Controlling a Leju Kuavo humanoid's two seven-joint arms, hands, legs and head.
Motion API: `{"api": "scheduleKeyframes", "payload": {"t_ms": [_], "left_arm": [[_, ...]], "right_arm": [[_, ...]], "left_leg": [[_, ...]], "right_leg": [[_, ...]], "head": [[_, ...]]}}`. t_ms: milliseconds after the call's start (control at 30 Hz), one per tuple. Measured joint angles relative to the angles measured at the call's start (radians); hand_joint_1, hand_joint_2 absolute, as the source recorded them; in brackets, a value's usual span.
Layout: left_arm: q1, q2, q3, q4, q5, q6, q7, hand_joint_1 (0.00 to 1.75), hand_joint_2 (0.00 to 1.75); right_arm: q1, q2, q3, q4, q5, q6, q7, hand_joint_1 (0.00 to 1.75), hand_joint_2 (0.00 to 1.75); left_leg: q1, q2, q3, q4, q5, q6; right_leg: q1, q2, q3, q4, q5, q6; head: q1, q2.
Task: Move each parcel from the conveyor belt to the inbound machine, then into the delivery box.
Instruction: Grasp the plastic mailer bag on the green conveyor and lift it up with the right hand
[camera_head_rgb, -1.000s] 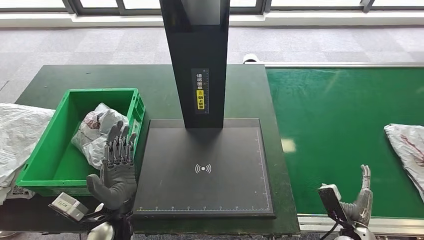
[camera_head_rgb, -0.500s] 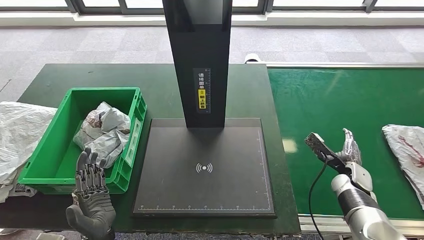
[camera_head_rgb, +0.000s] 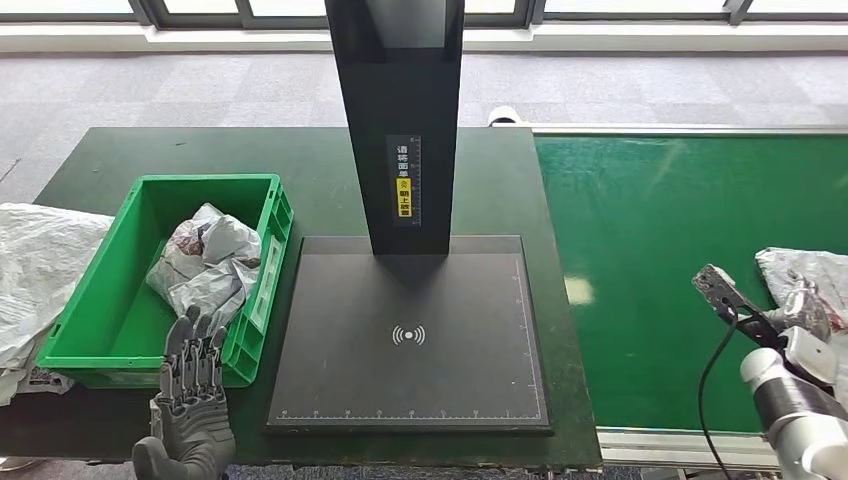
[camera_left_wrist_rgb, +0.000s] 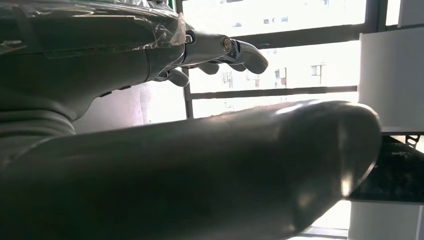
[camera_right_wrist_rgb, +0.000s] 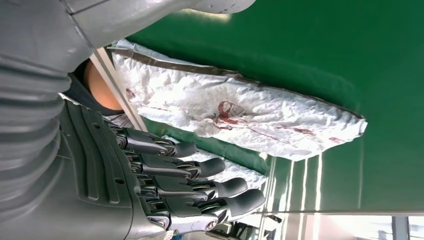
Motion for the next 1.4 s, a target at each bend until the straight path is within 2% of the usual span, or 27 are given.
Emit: {"api": "scheduleKeyframes", "payload": {"t_ms": [167,233,300,333,433,500,667,800,1067,1133,1267,1400], "left_arm": [[-0.006,0.0,0.003,0.0,0.0,-0.004,0.0,0.0,0.0],[-0.008,-0.001,0.006,0.0,0.002,-0.032,0.0,0.0,0.0],[-0.017,-0.012,0.028,0.002,0.008,-0.131,0.0,0.0,0.0],[-0.025,-0.024,0.05,0.006,0.01,-0.209,0.0,0.0,0.0],[-0.05,-0.076,0.146,0.027,-0.002,-0.432,0.0,0.0,0.0],[-0.068,-0.111,0.212,0.046,-0.009,-0.536,0.001,0.0,0.0],[-0.104,-0.172,0.326,0.098,-0.027,-0.664,0.001,0.0,0.0],[-0.121,-0.218,0.375,0.126,-0.055,-0.691,0.001,0.0,0.0],[-0.124,-0.289,0.431,0.129,-0.083,-0.691,0.001,0.0,0.0],[-0.121,-0.301,0.443,0.122,-0.085,-0.688,0.001,0.0,0.0],[-0.11,-0.316,0.457,0.104,-0.085,-0.67,0.001,0.0,0.0],[-0.102,-0.323,0.461,0.093,-0.086,-0.664,0.001,0.0,0.0]], "right_arm": [[0.002,-0.017,0.0,0.007,-0.001,0.0,0.001,0.0,1.75],[0.005,-0.021,0.0,0.008,-0.004,0.002,0.007,0.0,1.75],[0.019,-0.03,-0.008,0.009,-0.02,0.014,0.017,0.0,1.75],[0.031,-0.04,-0.018,0.01,-0.033,0.025,0.02,0.0,1.75],[0.087,-0.076,-0.065,0.013,-0.082,0.054,-0.001,0.0,1.75],[0.14,-0.103,-0.104,0.014,-0.115,0.071,-0.017,0.0,1.75],[0.276,-0.157,-0.191,0.019,-0.176,0.118,-0.022,0.0,1.75],[0.341,-0.174,-0.261,0.023,-0.188,0.159,-0.01,0.0,1.75],[0.333,-0.177,-0.302,0.025,-0.121,0.193,0.032,0.0,1.75],[0.324,-0.177,-0.304,0.027,-0.099,0.173,0.031,0.0,1.75],[0.283,-0.176,-0.304,0.027,-0.051,0.053,0.013,0.0,1.75],[0.23,-0.185,-0.305,0.027,-0.03,-0.011,-0.017,0.0,1.75]], "left_leg": [[0.0,0.0,0.0,0.0,0.0,0.0],[0.0,0.0,0.0,0.0,0.0,0.0],[0.0,-0.002,0.0,0.0,0.0,0.0],[0.0,-0.003,0.0,0.0,0.001,0.0],[0.0,-0.008,-0.001,0.001,0.001,0.001],[0.0,-0.009,-0.002,0.001,0.0,0.001],[0.0,-0.01,-0.003,0.001,-0.001,0.002],[0.0,-0.006,-0.008,0.0,-0.003,0.002],[0.0,-0.001,-0.001,0.0,-0.003,0.003],[0.0,-0.001,-0.003,0.0,-0.003,0.003],[-0.001,-0.001,-0.009,0.0,-0.003,0.003],[-0.001,-0.002,-0.001,0.0,-0.002,0.004]], "right_leg": [[0.0,0.0,0.0,0.0,0.0,0.0],[0.0,0.0,0.0,0.0,0.0,0.0],[0.0,-0.002,0.0,0.0,0.0,0.0],[0.0,-0.004,0.0,0.0,0.0,0.0],[0.0,-0.009,0.002,-0.001,-0.001,0.001],[0.0,-0.01,0.002,-0.001,-0.001,0.001],[0.0,-0.01,0.001,-0.002,-0.002,0.002],[0.0,-0.006,0.001,-0.002,-0.003,0.003],[0.0,-0.002,0.002,-0.002,-0.002,0.003],[0.0,-0.002,0.003,-0.002,-0.002,0.003],[-0.001,-0.002,0.002,-0.002,-0.002,0.004],[-0.001,-0.003,0.002,-0.002,-0.002,0.004]], "head": [[0.0,0.0],[0.0,0.0],[0.0,0.0],[0.0,0.0],[0.0,0.0],[0.0,0.0],[0.0,0.0],[0.0,0.0],[0.0,0.0],[0.0,0.0],[0.0,0.0],[0.0,0.0]]}}
